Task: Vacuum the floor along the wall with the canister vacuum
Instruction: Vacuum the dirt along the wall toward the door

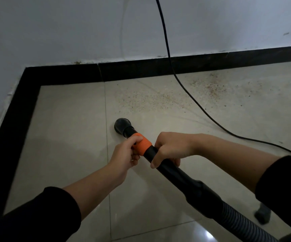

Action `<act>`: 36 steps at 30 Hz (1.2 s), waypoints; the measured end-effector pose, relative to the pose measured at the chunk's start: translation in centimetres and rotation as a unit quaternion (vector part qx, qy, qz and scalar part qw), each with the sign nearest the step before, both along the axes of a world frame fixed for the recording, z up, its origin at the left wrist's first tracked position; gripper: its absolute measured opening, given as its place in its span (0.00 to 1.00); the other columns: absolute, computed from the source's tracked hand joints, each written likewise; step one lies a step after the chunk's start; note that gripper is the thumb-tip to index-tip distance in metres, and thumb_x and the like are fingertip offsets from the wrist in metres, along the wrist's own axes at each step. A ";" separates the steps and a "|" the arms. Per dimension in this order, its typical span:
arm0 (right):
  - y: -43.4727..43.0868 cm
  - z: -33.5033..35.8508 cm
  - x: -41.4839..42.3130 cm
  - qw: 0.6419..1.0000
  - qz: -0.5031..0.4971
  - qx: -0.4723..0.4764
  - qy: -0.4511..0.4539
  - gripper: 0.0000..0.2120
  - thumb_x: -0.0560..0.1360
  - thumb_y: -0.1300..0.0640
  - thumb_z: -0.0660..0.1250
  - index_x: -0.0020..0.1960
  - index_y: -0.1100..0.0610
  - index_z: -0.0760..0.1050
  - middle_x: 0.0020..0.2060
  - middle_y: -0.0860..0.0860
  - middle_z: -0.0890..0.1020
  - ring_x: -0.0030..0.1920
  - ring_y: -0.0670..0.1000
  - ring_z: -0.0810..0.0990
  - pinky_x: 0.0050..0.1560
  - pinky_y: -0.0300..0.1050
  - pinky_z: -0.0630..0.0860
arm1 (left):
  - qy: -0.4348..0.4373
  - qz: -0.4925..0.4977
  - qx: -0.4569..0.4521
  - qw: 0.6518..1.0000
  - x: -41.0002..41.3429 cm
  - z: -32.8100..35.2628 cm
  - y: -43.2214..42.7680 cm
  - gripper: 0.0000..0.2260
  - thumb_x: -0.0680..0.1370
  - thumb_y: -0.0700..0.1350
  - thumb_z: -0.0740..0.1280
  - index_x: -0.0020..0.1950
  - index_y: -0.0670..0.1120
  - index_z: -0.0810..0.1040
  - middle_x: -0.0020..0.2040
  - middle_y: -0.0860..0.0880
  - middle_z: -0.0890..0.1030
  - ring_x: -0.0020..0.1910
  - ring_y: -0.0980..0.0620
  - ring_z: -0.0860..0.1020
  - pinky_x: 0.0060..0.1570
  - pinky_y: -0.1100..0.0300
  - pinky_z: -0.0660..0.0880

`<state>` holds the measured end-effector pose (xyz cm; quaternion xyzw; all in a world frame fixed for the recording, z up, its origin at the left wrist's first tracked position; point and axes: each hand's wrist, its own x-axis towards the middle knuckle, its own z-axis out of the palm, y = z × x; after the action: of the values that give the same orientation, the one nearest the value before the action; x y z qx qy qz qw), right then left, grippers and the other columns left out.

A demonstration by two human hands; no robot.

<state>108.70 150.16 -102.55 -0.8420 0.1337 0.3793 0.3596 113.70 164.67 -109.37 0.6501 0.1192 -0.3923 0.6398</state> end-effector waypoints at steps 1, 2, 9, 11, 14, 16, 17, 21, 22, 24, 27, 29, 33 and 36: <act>0.2 0.0 0.0 1.000 0.006 0.000 -0.001 0.15 0.71 0.52 0.73 0.49 0.65 0.81 0.37 0.59 0.84 0.35 0.57 0.83 0.43 0.48 0.82 | 0.001 0.002 -0.001 1.000 -0.2 0.1 0.3 0.08 0.74 0.49 0.68 0.43 0.44 0.76 0.27 0.50 0.71 0.27 0.54 0.69 0.31 0.61 0.68; 0.4 0.0 -0.1 1.000 0.010 -0.002 -0.005 0.15 0.71 0.52 0.73 0.48 0.65 0.81 0.37 0.58 0.84 0.34 0.56 0.82 0.42 0.47 0.81 | 0.001 0.005 -0.003 1.000 -0.2 0.1 0.5 0.08 0.75 0.48 0.68 0.43 0.44 0.76 0.26 0.50 0.70 0.27 0.53 0.68 0.31 0.61 0.68; 1.0 -0.4 0.7 0.997 0.010 -0.033 -0.063 0.16 0.71 0.48 0.72 0.45 0.62 0.79 0.35 0.57 0.82 0.34 0.57 0.82 0.35 0.44 0.77 | -0.010 0.033 0.002 0.999 1.3 0.3 0.4 0.06 0.75 0.47 0.67 0.44 0.44 0.75 0.28 0.49 0.71 0.26 0.53 0.68 0.30 0.61 0.68; 1.1 -0.7 1.0 0.994 0.014 -0.056 -0.088 0.16 0.72 0.47 0.72 0.42 0.60 0.77 0.33 0.53 0.78 0.32 0.53 0.77 0.32 0.41 0.71 | -0.015 0.043 0.000 0.999 2.0 0.3 0.2 0.06 0.75 0.47 0.67 0.44 0.45 0.75 0.29 0.49 0.71 0.27 0.53 0.68 0.30 0.61 0.68; 1.1 -1.0 1.5 0.990 0.015 -0.072 -0.118 0.16 0.72 0.46 0.71 0.44 0.60 0.77 0.33 0.52 0.76 0.33 0.51 0.74 0.32 0.42 0.68 | -0.024 0.050 0.002 0.998 3.1 0.0 0.0 0.06 0.75 0.48 0.67 0.47 0.45 0.76 0.33 0.48 0.71 0.29 0.53 0.68 0.32 0.60 0.68; 1.1 -1.1 1.8 0.990 0.013 -0.069 -0.126 0.17 0.71 0.47 0.72 0.48 0.61 0.78 0.37 0.54 0.78 0.37 0.52 0.77 0.34 0.43 0.70 | -0.025 0.055 0.003 0.998 3.8 -0.2 -0.2 0.06 0.75 0.48 0.66 0.47 0.45 0.75 0.34 0.49 0.71 0.30 0.52 0.68 0.32 0.60 0.67; 1.1 -1.2 1.9 0.989 0.012 -0.068 -0.130 0.18 0.70 0.48 0.73 0.50 0.61 0.78 0.39 0.55 0.80 0.39 0.53 0.78 0.35 0.43 0.71 | -0.023 0.059 0.003 0.998 4.2 -0.3 -0.2 0.06 0.76 0.47 0.66 0.47 0.45 0.75 0.34 0.49 0.70 0.30 0.52 0.68 0.33 0.60 0.67; 1.0 -1.7 2.2 0.985 -0.001 -0.077 -0.153 0.19 0.69 0.48 0.75 0.52 0.61 0.79 0.41 0.57 0.82 0.42 0.56 0.81 0.40 0.47 0.77 | -0.022 0.066 -0.004 0.998 5.1 -0.6 -0.5 0.06 0.76 0.47 0.66 0.49 0.45 0.76 0.36 0.49 0.72 0.32 0.52 0.68 0.35 0.60 0.67; 1.0 -1.7 2.3 0.984 -0.004 -0.081 -0.156 0.19 0.69 0.48 0.75 0.52 0.60 0.79 0.41 0.57 0.82 0.42 0.56 0.82 0.40 0.47 0.78 | -0.024 0.064 -0.005 0.998 5.2 -0.7 -0.6 0.07 0.76 0.47 0.66 0.50 0.45 0.76 0.36 0.48 0.72 0.33 0.51 0.69 0.35 0.59 0.67; 0.8 -1.7 2.3 0.984 -0.008 -0.088 -0.158 0.19 0.68 0.48 0.75 0.52 0.60 0.80 0.40 0.56 0.82 0.41 0.55 0.82 0.40 0.47 0.78 | -0.026 0.063 -0.006 0.998 5.3 -0.8 -0.8 0.08 0.76 0.47 0.66 0.51 0.45 0.76 0.37 0.48 0.73 0.34 0.51 0.69 0.35 0.59 0.68; 0.4 -1.6 2.2 0.982 -0.020 -0.096 -0.163 0.19 0.68 0.48 0.75 0.51 0.60 0.80 0.40 0.56 0.82 0.41 0.55 0.81 0.39 0.47 0.78 | -0.025 0.060 -0.014 0.998 5.3 -0.9 -1.3 0.10 0.76 0.48 0.66 0.54 0.44 0.76 0.37 0.48 0.74 0.34 0.51 0.70 0.36 0.58 0.68; 0.1 -1.4 1.9 0.981 -0.024 -0.100 -0.164 0.19 0.67 0.48 0.75 0.50 0.60 0.80 0.40 0.56 0.82 0.40 0.55 0.81 0.39 0.47 0.78 | -0.023 0.055 -0.018 0.998 5.2 -0.9 -1.7 0.11 0.76 0.48 0.66 0.56 0.44 0.75 0.38 0.48 0.74 0.35 0.51 0.70 0.36 0.58 0.68; -0.5 -1.2 1.3 0.980 -0.026 -0.107 -0.163 0.19 0.68 0.48 0.76 0.51 0.60 0.79 0.39 0.56 0.82 0.40 0.55 0.81 0.38 0.46 0.77 | -0.017 0.043 -0.030 0.998 4.7 -0.9 -2.6 0.11 0.76 0.47 0.65 0.56 0.43 0.75 0.37 0.48 0.74 0.35 0.51 0.70 0.38 0.58 0.68; -1.0 -1.0 0.6 0.979 -0.032 -0.116 -0.163 0.19 0.67 0.48 0.76 0.51 0.60 0.79 0.37 0.54 0.79 0.38 0.54 0.80 0.34 0.43 0.74 | -0.008 0.038 -0.035 0.999 4.2 -0.9 -3.4 0.10 0.77 0.46 0.64 0.56 0.43 0.75 0.36 0.49 0.74 0.35 0.51 0.71 0.37 0.58 0.68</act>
<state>109.29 149.13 -103.59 -0.9239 0.1434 0.2070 0.2880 117.92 161.26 -110.31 0.6254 0.1245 -0.3665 0.6776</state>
